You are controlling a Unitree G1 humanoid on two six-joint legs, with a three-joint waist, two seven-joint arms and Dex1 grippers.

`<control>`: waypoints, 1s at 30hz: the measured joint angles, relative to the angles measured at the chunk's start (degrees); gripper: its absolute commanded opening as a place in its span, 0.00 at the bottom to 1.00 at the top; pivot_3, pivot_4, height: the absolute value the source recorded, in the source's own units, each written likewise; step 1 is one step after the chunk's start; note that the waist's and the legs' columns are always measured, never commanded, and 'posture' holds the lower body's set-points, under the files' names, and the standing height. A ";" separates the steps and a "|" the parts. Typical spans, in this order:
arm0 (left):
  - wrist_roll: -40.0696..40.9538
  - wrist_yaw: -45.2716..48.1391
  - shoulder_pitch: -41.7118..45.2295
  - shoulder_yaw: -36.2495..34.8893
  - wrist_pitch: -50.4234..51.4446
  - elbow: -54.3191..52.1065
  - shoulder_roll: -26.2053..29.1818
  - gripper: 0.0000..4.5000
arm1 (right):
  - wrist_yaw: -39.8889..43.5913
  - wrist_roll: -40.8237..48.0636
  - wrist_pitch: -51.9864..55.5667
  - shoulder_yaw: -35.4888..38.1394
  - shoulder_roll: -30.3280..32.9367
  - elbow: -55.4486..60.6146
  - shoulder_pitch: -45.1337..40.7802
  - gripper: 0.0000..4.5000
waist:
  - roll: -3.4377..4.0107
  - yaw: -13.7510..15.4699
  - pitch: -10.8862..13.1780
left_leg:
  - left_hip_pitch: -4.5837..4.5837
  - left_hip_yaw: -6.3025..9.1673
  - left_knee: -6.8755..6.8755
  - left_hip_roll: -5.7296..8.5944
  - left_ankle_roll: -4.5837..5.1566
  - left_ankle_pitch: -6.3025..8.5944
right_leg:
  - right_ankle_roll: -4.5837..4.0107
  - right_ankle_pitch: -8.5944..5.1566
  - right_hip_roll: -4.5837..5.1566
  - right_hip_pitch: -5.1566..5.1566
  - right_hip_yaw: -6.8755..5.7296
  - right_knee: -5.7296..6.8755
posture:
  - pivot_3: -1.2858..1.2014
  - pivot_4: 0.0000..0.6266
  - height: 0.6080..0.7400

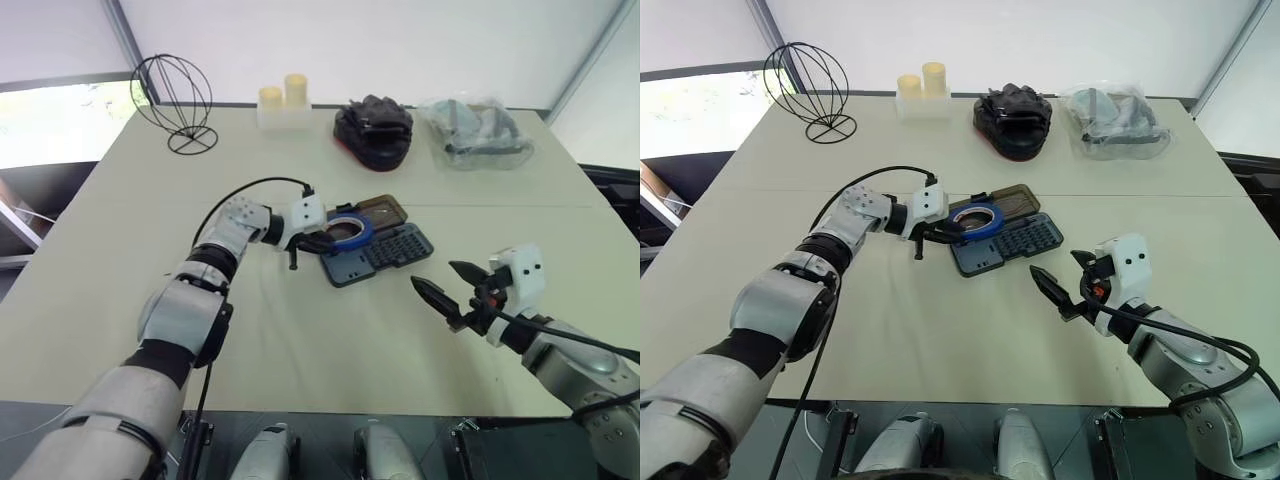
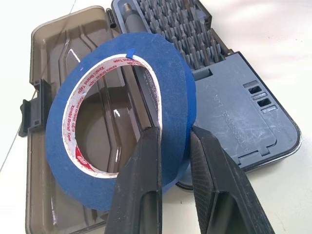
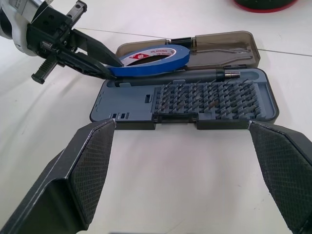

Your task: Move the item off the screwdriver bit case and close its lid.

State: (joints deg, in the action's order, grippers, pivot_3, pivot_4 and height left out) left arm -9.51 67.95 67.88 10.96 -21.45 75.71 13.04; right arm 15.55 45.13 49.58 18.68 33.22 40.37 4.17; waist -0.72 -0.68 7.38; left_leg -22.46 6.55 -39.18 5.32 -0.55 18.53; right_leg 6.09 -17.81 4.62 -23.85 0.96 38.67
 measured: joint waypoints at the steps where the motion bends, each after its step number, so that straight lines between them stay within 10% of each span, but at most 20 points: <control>1: 0.06 -0.04 0.00 -0.51 -0.01 0.00 -0.05 0.06 | -0.02 -0.02 -0.02 -0.09 0.00 0.00 0.00 1.00 | 0.00 0.00 0.00 | 0.00 0.00 0.00 0.00 0.00 0.00 | 0.00 0.00 0.00 -0.01 0.00 0.04 | 0.52 0.24 1.00; 14: 5.23 -8.90 4.30 -10.00 -0.25 -4.30 6.52 0.06 | 0.69 -0.60 -1.14 -2.49 -0.54 -0.29 -2.38 1.00 | -0.02 -0.32 0.01 | -0.01 -0.11 0.00 0.02 0.00 0.00 | 0.00 0.00 0.06 -0.30 0.10 0.45 | 0.52 0.24 1.00; 30: -2.64 -34.51 -22.64 -11.77 15.52 -38.00 26.50 0.06 | 5.18 8.85 1.30 -4.65 -0.27 -3.39 -15.04 1.00 | -0.03 -0.57 0.02 | -0.04 -0.05 0.00 0.02 -0.02 -0.01 | -0.01 0.00 0.11 -0.44 0.19 0.52 | 0.52 0.24 1.00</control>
State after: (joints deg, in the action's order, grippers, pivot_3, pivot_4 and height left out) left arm -12.15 33.44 45.24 -0.81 -5.93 37.71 39.54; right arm 20.73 53.98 50.89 14.03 32.95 36.98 -10.87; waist -0.75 -1.25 7.40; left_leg -22.50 6.51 -39.18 5.34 -0.58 18.52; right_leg 6.08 -17.81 4.74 -24.29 1.16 39.19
